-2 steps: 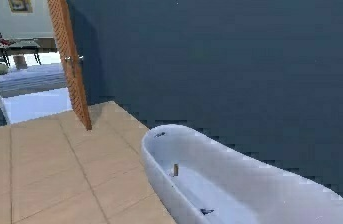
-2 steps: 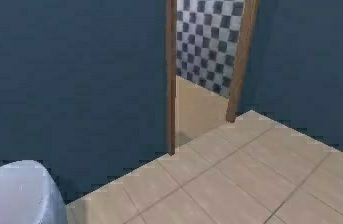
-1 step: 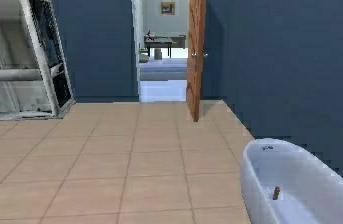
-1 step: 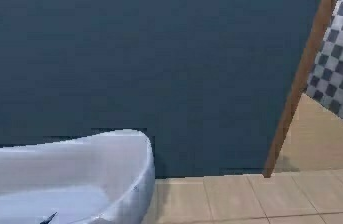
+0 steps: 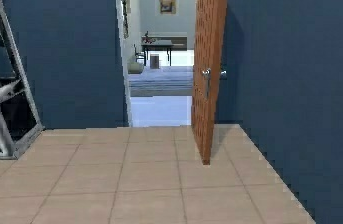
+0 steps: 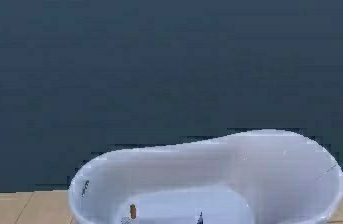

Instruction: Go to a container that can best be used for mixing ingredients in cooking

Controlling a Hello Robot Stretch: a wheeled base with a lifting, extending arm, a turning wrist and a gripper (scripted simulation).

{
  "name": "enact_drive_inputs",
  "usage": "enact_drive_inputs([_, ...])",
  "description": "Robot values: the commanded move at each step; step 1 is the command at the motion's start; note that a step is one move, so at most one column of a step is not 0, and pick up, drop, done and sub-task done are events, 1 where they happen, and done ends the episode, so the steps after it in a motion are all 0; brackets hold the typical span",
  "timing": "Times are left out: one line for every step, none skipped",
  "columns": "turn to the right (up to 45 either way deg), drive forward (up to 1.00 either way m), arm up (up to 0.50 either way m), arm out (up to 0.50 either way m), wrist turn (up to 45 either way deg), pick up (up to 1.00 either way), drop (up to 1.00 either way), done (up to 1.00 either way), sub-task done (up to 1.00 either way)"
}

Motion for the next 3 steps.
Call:
enact_drive_inputs([0.0,1.00,0.00,0.00,0.0,0.00,0.00,0.00,0.00])
enact_drive_inputs([-3.0,0.00,0.00,0.00,0.0,0.00,0.00,0.00,0.00])
enact_drive_inputs([0.0,1.00,0.00,0.00,0.0,0.00,0.00,0.00,0.00])
